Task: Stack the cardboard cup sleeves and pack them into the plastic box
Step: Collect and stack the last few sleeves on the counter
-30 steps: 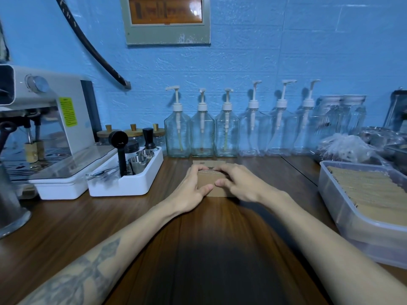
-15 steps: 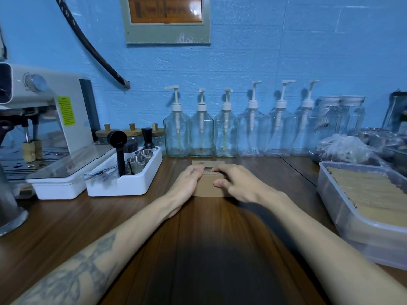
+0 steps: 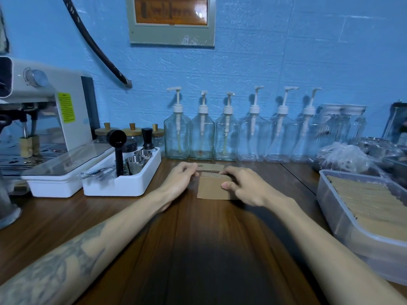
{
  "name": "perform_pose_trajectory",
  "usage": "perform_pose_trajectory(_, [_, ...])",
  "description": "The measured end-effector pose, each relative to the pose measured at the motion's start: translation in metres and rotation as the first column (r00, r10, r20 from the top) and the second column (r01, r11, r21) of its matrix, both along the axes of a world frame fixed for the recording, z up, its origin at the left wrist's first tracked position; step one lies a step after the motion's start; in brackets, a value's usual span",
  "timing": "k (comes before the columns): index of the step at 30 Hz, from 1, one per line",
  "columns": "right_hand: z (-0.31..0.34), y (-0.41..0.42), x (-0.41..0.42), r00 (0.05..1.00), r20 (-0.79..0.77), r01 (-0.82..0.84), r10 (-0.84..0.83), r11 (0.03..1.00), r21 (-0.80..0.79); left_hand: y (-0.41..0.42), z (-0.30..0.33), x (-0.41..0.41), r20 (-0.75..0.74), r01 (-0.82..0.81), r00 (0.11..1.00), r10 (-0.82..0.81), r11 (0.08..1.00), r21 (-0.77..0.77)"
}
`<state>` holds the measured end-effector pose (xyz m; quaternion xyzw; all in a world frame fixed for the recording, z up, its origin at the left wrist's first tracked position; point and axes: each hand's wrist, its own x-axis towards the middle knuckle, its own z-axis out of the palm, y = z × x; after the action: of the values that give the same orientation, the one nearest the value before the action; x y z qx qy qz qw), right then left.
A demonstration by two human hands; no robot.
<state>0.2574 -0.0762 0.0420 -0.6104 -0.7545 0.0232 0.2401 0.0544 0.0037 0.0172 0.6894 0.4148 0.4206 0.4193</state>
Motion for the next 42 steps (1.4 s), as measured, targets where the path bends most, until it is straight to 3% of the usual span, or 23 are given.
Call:
perform_pose_trajectory(2, [0.001, 0.000, 0.011, 0.999, -0.013, 0.029, -0.029, 0.999, -0.016, 0.015, 0.006, 0.000, -0.183, -0.052, 0.980, 0.079, 0.988, 0.148])
perform_pose_trajectory(5, [0.001, 0.000, 0.026, 0.996, -0.035, 0.084, -0.085, 0.996, -0.034, 0.038, 0.012, 0.008, -0.458, 0.037, 0.881, 0.117, 0.949, 0.314])
perform_pose_trajectory(13, [-0.003, 0.008, 0.042, 0.990, -0.058, 0.127, -0.129, 0.991, -0.043, 0.100, 0.009, 0.044, -0.846, 0.201, 0.501, 0.183, 0.926, 0.320])
perform_pose_trajectory(15, [-0.005, 0.009, 0.043, 0.991, -0.052, 0.125, -0.127, 0.991, -0.039, 0.114, 0.007, 0.050, -0.869, 0.199, 0.466, 0.167, 0.937, 0.287])
perform_pose_trajectory(27, [-0.009, 0.015, 0.042, 0.992, -0.055, 0.111, -0.113, 0.993, -0.024, 0.127, -0.001, 0.062, -0.854, 0.234, 0.504, 0.133, 0.930, 0.283])
perform_pose_trajectory(36, [-0.006, 0.012, 0.040, 0.991, -0.061, 0.116, -0.118, 0.993, -0.033, 0.108, 0.008, 0.032, -0.710, 0.128, 0.702, 0.059, 0.970, 0.207])
perform_pose_trajectory(42, [-0.002, 0.006, 0.035, 0.994, -0.032, 0.105, -0.106, 0.994, -0.022, 0.076, 0.012, 0.002, -0.588, 0.061, 0.800, 0.116, 0.960, 0.273])
